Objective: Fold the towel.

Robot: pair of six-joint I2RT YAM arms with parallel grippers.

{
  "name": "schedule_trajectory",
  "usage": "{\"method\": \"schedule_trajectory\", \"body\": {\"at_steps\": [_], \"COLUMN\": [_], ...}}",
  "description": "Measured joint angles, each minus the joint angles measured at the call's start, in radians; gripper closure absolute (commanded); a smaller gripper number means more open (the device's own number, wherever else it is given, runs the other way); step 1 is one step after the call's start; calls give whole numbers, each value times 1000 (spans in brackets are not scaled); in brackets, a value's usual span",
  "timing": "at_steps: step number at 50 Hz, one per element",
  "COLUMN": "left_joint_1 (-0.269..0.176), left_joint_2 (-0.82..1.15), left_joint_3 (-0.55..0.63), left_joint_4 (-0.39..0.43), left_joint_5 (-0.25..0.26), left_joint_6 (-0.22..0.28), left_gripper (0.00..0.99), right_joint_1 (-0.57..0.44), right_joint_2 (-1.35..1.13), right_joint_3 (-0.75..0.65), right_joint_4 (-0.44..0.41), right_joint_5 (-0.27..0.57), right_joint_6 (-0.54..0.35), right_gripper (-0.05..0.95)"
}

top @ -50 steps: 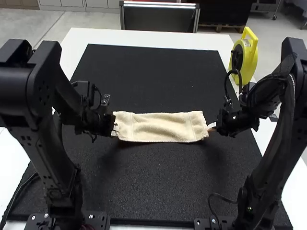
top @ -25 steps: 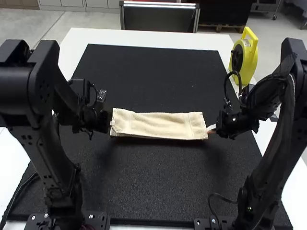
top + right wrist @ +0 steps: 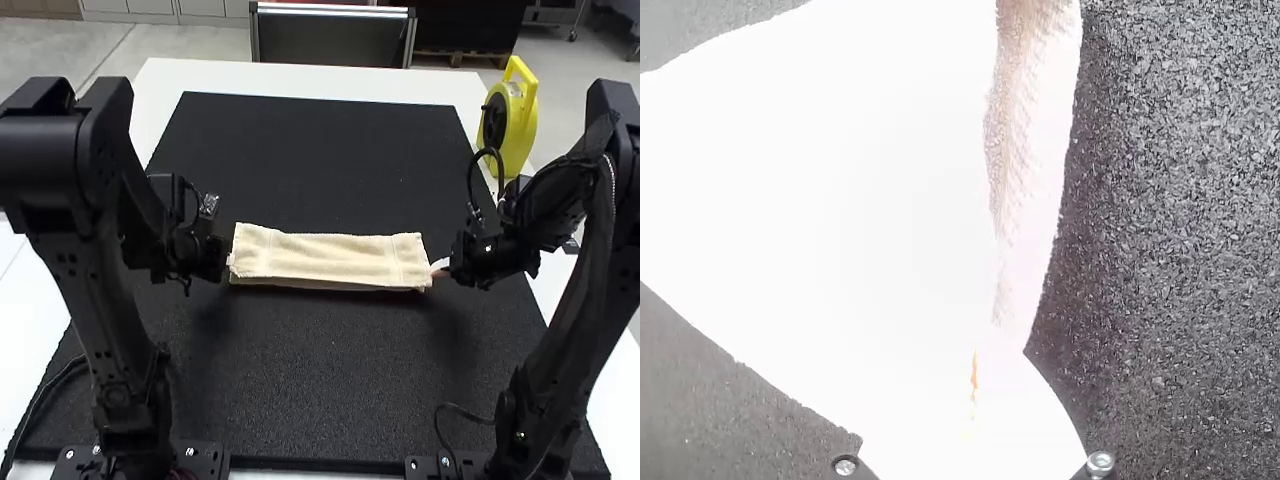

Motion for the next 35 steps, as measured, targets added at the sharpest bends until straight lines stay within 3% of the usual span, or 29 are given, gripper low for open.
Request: {"method": "schedule_trajectory", "body": {"at_steps": [22,27,32,35], "left_joint_1": [0,0,0,2], "left_joint_2": [53,53,53,53], "left_joint_3": [0,0,0,0], "left_joint_4": [86,93,95,94], "left_joint_5": [-19,-27,-47,-58], "left_joint_6": [5,8,10,10], "left_gripper": [959,821,526,439], "right_joint_1": [0,0,0,0], "right_joint_2": [56,56,56,56], "right_joint_3": [0,0,0,0], "right_joint_4": [38,45,53,59], "right_joint_5": [-14,-20,-21,-21], "right_joint_6": [15,21,35,42], "right_gripper": [916,761,557,464]}}
